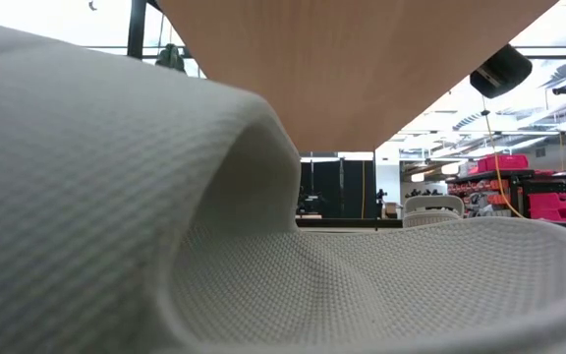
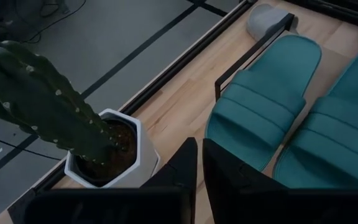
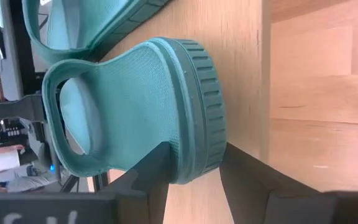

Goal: Pick and place slides into the shelf
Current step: Put the green slide on the shelf

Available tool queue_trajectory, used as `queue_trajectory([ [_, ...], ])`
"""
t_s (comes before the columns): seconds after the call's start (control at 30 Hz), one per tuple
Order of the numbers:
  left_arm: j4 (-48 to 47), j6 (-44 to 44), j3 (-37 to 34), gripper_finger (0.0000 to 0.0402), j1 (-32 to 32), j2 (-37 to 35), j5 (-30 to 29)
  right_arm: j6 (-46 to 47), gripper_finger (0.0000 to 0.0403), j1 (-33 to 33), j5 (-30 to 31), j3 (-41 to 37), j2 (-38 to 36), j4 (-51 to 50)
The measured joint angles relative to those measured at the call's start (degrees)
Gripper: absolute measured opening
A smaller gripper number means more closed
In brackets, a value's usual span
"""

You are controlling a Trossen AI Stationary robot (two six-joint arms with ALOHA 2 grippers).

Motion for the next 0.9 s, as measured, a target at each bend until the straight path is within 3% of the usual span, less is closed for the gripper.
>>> queue_trajectory([
  [0.3, 2.6, 1.5, 0.0, 0.0019, 0.0, 0.0, 0.0, -1.2, 0.0145, -1.6, 1.5, 0.0, 0.4, 2.6],
  [0.63, 2.6, 1.5, 0.0, 0.0031, 0.0, 0.0, 0.0, -5.1, 0.0148, -3.7, -0.6, 0.0, 0.4, 4.3],
  [0.9, 2.6, 1.9, 0.0, 0.0022, 0.0, 0.0, 0.0, -5.1, 0.0205, -4.0, -2.2, 0.0, 0.4, 3.4],
])
